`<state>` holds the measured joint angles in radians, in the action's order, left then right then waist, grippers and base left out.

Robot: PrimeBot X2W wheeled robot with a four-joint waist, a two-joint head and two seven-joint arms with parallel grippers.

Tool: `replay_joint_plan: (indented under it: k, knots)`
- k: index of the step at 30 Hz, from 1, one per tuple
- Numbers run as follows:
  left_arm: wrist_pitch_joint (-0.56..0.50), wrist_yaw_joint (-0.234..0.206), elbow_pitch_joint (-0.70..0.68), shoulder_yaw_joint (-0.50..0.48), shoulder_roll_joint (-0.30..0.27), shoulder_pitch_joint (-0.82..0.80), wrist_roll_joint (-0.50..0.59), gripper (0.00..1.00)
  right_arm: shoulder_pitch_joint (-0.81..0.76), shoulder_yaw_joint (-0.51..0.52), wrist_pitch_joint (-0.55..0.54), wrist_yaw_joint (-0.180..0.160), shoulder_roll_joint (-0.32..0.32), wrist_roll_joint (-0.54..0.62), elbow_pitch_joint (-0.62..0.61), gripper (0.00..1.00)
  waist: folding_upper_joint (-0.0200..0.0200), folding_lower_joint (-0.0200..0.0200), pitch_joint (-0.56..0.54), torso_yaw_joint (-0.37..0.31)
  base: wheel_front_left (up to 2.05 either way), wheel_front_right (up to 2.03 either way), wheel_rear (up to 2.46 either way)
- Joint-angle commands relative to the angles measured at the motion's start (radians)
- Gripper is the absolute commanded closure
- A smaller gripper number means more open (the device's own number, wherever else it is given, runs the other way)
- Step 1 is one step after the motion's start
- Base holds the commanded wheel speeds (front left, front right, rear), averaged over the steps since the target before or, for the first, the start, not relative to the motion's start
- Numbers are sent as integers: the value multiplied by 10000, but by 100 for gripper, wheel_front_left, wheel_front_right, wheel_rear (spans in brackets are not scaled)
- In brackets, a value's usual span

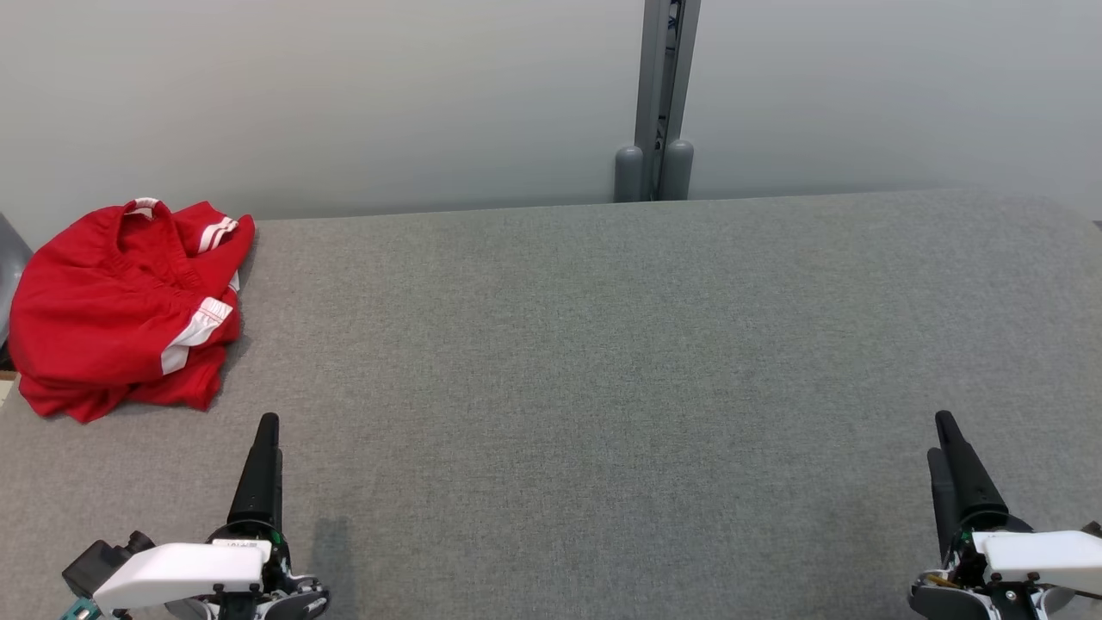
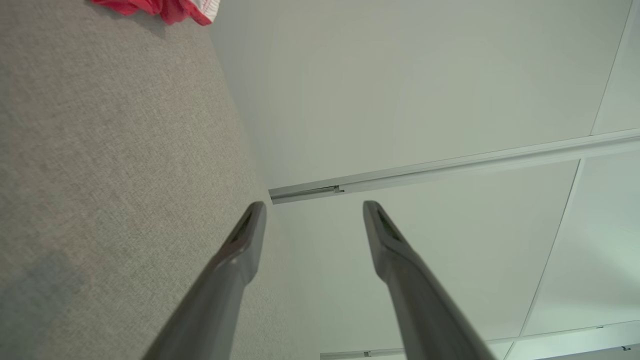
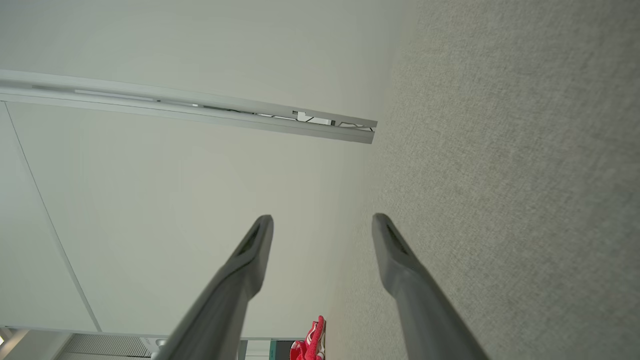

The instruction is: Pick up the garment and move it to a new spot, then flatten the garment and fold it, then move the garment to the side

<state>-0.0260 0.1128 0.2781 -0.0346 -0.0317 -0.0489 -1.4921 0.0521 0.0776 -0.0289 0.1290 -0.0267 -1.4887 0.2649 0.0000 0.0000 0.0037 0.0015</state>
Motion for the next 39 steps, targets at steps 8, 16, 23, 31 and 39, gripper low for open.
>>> replay_joint_plan:
  k: [8,16,23,31,39]
  knots:
    - [450,-342,-488,399,-117,-426,2064,0,148,-235,481,9,-133,2050,-668,0,0,0,-3,17,0,0,0]
    - [750,-746,-726,673,-127,-368,3740,0,92,-300,785,11,-152,3608,-970,0,0,0,-22,37,0,0,0]
    - [961,-937,-762,820,-135,-271,4982,0,12,-324,990,12,-164,4861,-1129,0,0,0,-45,49,0,0,0]
    - [1223,-1115,-791,956,-145,-94,6570,0,-72,-521,1259,13,-178,6502,-1286,0,0,0,-90,46,0,0,0]
    - [1459,-1263,-692,1034,-156,36,7847,0,-146,-620,1501,15,-192,7856,-1411,0,0,0,-132,59,0,0,0]
